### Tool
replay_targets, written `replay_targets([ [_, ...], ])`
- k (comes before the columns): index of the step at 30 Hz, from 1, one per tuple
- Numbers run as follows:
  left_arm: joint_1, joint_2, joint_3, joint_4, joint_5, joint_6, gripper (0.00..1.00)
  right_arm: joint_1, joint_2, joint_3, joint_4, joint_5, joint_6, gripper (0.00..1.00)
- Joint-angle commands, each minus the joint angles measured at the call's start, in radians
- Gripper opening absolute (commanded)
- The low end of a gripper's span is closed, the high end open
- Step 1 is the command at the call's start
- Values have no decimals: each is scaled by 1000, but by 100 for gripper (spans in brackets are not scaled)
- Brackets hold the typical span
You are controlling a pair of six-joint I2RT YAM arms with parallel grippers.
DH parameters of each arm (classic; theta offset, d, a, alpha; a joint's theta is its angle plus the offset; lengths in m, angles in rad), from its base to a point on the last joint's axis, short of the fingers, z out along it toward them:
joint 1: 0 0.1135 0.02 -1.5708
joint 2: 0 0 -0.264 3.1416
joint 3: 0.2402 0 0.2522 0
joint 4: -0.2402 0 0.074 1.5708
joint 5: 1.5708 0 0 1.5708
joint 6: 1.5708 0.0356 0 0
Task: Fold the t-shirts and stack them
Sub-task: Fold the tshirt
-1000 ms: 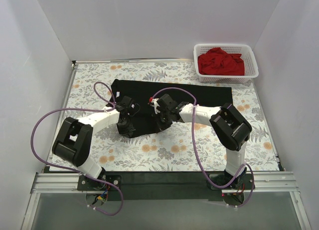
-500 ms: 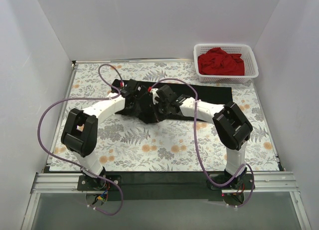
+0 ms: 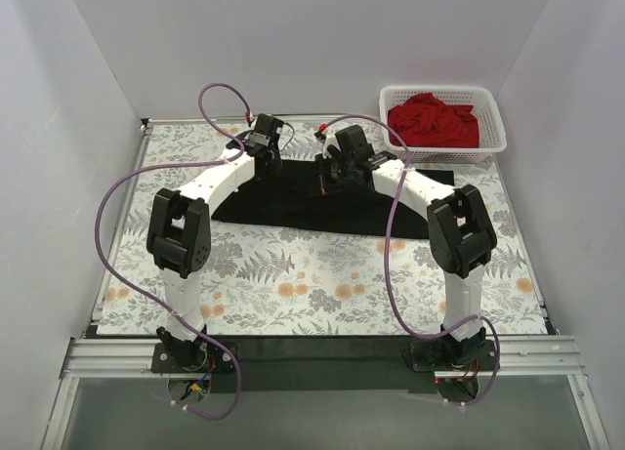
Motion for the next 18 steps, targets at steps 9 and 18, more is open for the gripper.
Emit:
replay_targets([
  [9,49,74,139,143,17,98,0,-80,137,174,5,-99,33,1],
  [18,69,135,185,243,53,135,0,-114,203,220,19,-110,42,1],
])
